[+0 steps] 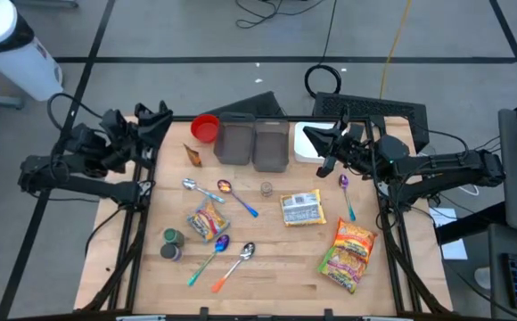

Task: Pick & Place Food Item
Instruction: Put the orange seasoning pack into the white bin

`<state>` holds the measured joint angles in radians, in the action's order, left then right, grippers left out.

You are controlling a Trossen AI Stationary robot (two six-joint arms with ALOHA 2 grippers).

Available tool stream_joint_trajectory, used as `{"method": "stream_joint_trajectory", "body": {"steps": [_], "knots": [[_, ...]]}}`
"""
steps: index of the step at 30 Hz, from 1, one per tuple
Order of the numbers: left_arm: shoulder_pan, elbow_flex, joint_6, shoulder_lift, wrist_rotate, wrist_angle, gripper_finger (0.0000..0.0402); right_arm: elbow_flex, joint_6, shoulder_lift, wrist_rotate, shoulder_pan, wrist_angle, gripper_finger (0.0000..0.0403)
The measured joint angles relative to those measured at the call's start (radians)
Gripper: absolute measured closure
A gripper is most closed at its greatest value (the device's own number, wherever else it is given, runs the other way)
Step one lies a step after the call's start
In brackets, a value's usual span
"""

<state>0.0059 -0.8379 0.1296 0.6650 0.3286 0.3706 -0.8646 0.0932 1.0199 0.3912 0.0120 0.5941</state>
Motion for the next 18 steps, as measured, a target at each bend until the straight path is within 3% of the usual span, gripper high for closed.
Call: {"method": "stream_joint_trajectory", "body": {"steps": [4,8,14,18], "knots": [[0.000,0.000,0.017,-0.031,0.107,-0.079,0.0219,0.000,0.029,0.000,0.000,0.000,0.000,0.0378],[0.000,0.000,-0.032,-0.044,0.142,-0.126,0.0171,0.000,0.056,0.000,0.004,0.001,0.000,0.0337],[0.000,0.000,0.023,0.013,0.144,-0.115,0.0147,0.000,0.052,0.000,0.002,0.001,0.000,0.0259],[-0.001,-0.015,-0.070,0.023,0.171,-0.296,0.0147,0.000,0.058,0.000,0.001,0.001,-0.002,0.0229]]}}
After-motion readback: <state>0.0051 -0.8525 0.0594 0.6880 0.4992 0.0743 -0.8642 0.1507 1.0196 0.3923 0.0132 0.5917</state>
